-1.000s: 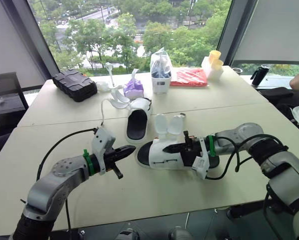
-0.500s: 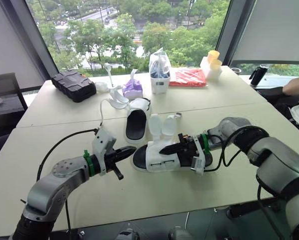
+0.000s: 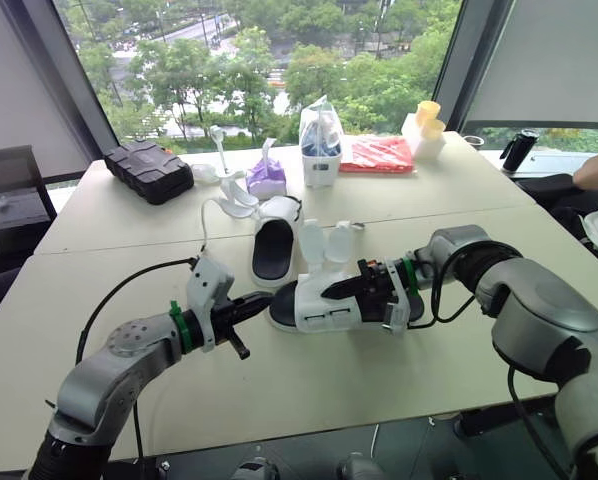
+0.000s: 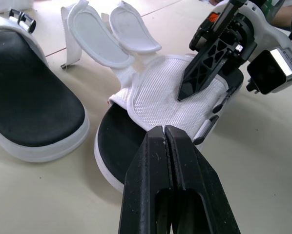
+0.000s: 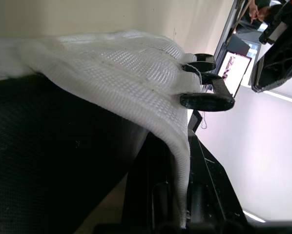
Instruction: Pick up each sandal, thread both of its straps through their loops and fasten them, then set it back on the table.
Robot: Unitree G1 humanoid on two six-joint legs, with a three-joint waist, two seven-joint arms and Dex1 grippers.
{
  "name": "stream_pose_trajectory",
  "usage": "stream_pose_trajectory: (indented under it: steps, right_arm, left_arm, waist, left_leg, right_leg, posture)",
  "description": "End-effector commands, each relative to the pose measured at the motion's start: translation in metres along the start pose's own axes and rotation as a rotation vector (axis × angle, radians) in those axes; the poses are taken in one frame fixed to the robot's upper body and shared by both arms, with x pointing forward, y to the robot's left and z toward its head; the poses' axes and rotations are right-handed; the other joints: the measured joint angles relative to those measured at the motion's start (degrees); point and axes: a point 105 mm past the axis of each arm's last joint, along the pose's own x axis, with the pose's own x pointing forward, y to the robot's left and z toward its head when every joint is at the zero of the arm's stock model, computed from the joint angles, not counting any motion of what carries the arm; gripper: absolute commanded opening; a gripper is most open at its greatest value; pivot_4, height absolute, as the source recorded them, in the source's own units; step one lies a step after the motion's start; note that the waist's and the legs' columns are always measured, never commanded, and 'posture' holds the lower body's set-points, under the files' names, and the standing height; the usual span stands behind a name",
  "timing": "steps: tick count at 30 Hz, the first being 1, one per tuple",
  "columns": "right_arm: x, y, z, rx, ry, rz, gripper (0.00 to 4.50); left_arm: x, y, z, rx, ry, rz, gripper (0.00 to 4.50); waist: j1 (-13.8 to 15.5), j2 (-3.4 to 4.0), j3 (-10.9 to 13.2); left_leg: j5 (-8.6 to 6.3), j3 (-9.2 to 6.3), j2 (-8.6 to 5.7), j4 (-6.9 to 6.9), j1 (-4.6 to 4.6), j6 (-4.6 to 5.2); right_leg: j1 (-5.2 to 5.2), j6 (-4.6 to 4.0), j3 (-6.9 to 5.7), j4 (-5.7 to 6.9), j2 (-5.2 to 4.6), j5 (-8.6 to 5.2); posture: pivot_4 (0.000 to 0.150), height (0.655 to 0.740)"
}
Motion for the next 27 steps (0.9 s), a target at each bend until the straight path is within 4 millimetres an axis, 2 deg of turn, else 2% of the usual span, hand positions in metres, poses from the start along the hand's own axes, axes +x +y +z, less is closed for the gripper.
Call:
stream_pose_trajectory:
  steps: [1,2,8,9,14,16,18,19,21,23,27]
  right_arm:
    - [0.002,-0.006,0.000,0.054,0.004,-0.025,0.74]
    - [0.002,-0.007,0.002,0.098,-0.001,-0.026,1.04]
    - [-0.012,-0.020,-0.002,0.272,0.050,-0.035,4.26]
    - [-0.014,-0.020,-0.003,0.295,0.059,-0.028,4.48]
    - [-0.023,-0.025,-0.006,0.373,0.110,-0.036,4.48]
    - [-0.049,-0.004,0.003,0.601,0.172,0.063,4.48]
    - [-0.063,0.006,0.004,0.753,0.253,0.108,4.48]
    - [-0.065,0.008,0.002,0.814,0.288,0.116,4.48]
    - [-0.067,-0.002,-0.001,0.976,0.340,0.076,4.48]
    - [-0.070,-0.010,0.000,1.044,0.332,0.039,4.48]
    - [-0.083,-0.001,-0.012,1.189,0.425,-0.010,4.48]
  left_arm:
    - [-0.001,-0.005,-0.005,0.049,0.038,-0.005,0.00]
    - [-0.002,-0.004,-0.011,0.060,0.061,-0.006,0.00]
    - [0.000,0.002,-0.027,0.169,0.131,-0.055,0.00]
    - [0.002,0.003,-0.026,0.173,0.127,-0.062,0.00]
    - [0.009,0.008,-0.024,0.168,0.091,-0.082,0.00]
    - [0.026,0.024,-0.016,0.146,0.042,-0.096,0.00]
    - [0.037,0.031,-0.012,0.133,0.012,-0.125,0.00]
    - [0.039,0.032,-0.011,0.134,0.008,-0.139,0.00]
    - [0.045,0.035,-0.012,0.134,0.008,-0.167,0.00]
    - [0.049,0.039,-0.012,0.127,0.008,-0.183,0.00]
    - [0.058,0.037,-0.020,0.166,0.061,-0.272,0.00]
  waist:
    - [-0.1,0.00,0.0]
    - [-0.1,0.00,0.0]
    - [-0.2,0.00,0.0]
    - [-0.2,0.00,0.0]
    - [-0.3,0.00,0.0]
    - [0.0,0.01,0.0]
    - [0.2,-0.07,0.0]
    - [-0.1,-0.10,0.0]
    - [-1.2,-0.09,0.0]
    - [-2.2,-0.10,0.0]
    - [-3.0,-0.13,0.0]
  left_leg:
    - [0.00,0.01,0.00,-0.03,0.02,-0.01]
    - [0.01,0.04,0.00,-0.11,0.08,-0.01]
    - [0.03,0.37,0.08,-0.58,0.54,-0.04]
    - [0.03,0.38,0.10,-0.58,0.56,-0.04]
    - [0.01,0.43,0.14,-0.58,0.57,0.00]
    - [0.00,0.45,0.17,-0.57,0.58,0.03]
    - [-0.10,0.46,0.16,-0.49,0.64,0.25]
    - [-0.12,0.36,0.19,-0.37,0.65,0.27]
    - [-0.22,0.46,0.20,-0.37,0.92,0.45]
    - [-0.32,0.53,0.22,-0.45,1.03,0.62]
    - [-0.34,0.53,0.28,-0.58,1.21,0.59]
  right_leg:
    - [0.00,0.00,0.02,0.00,0.00,0.00]
    - [0.01,0.00,0.07,0.00,0.01,0.00]
    - [0.12,0.00,0.40,-0.02,0.11,0.00]
    - [0.15,-0.01,0.41,-0.02,0.12,-0.01]
    - [0.16,-0.01,0.44,-0.05,0.15,-0.01]
    - [0.16,-0.01,0.45,-0.05,0.17,0.00]
    - [0.49,-0.03,0.24,-0.19,0.19,0.02]
    - [0.62,-0.04,0.23,-0.27,0.24,0.03]
    - [0.89,-0.04,0.36,-0.41,0.24,0.04]
    - [0.96,-0.02,0.42,-0.47,0.25,0.03]
    - [1.02,0.02,0.47,-0.45,0.32,0.00]
  posture:
    - [0.150,0.7400]
    - [0.150,0.7400]
    - [0.150,0.7400]
    - [0.150,0.7400]
    - [0.150,0.7400]
    - [0.150,0.7400]
    - [0.150,0.7400]
    - [0.150,0.7400]
    - [0.150,0.7400]
    - [0.150,0.7400]
    - [0.150,0.7400]
